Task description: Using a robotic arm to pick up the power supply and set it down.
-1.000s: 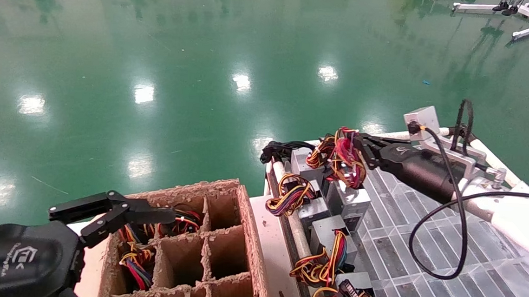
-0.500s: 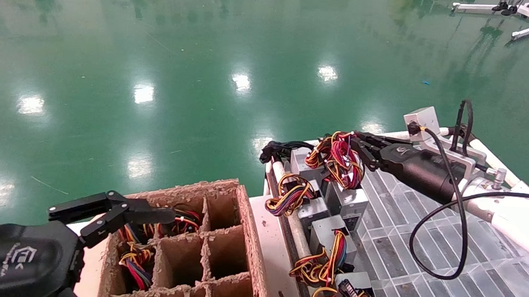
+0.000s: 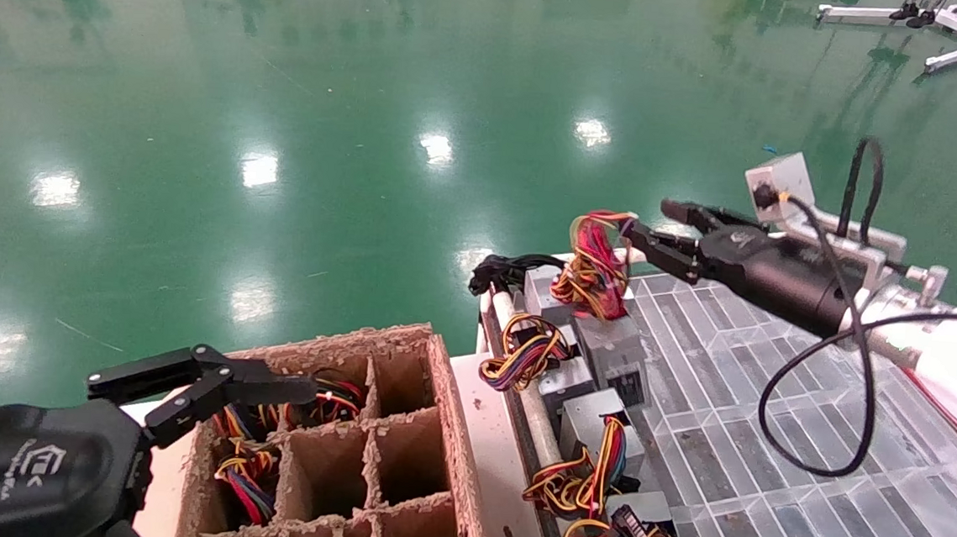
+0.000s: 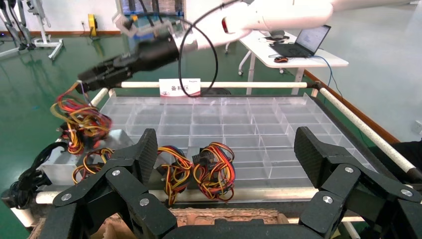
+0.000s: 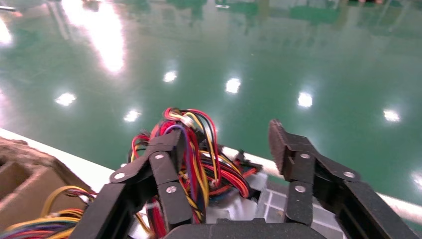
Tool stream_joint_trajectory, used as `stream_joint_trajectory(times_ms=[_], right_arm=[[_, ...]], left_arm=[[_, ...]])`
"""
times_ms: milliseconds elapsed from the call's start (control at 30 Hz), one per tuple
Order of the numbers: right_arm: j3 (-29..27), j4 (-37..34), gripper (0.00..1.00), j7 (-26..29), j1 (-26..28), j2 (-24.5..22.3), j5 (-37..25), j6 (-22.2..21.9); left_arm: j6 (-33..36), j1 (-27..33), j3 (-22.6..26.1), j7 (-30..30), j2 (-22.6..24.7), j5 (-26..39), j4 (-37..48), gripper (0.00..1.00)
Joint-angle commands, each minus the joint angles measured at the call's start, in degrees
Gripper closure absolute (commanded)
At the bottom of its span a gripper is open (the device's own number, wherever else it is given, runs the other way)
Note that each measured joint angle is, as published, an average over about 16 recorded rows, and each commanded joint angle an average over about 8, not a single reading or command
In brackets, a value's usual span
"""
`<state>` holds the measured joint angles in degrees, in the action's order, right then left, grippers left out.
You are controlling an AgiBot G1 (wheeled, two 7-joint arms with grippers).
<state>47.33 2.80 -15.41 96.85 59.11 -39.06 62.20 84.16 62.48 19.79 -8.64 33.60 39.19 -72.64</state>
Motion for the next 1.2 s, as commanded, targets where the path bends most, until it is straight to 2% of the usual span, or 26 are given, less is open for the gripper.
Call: stream_joint_trajectory(times_ms=[33,267,567,800,967,1200], right_arm=[[0.4,0.62,0.0,0.52,1.19,-0.66,-0.58,0.76],[1.04,2.84,0.0,2.27,0.38,-2.03,-1.43,0.85],[1.12,4.34,0.0,2.67,-3.06,-0.39,-1.59,-6.56],[1.91,6.9,0.0,3.57,-3.79,-0.2,-2.75,-10.03],[5.61,8.68,0.0,8.24,-0.93,-0.57,-7.85,-11.1],[10.04,13.24,0.0,16.53,3.2,-1.89,-13.72,-10.32]], left_arm=[[0.0,0.0,0.0,0.0,0.0,0.0,0.0,0.0],[0.0,0.01,0.01,0.0,0.0,0.0,0.01,0.0],[0.0,0.01,0.02,0.01,0.0,-0.01,0.01,0.0],[0.0,0.01,0.02,0.01,-0.01,-0.01,0.01,0.0],[0.0,0.01,0.03,0.01,-0.01,-0.02,0.01,0.0],[-0.01,0.01,0.03,0.02,-0.01,-0.02,0.01,0.0]])
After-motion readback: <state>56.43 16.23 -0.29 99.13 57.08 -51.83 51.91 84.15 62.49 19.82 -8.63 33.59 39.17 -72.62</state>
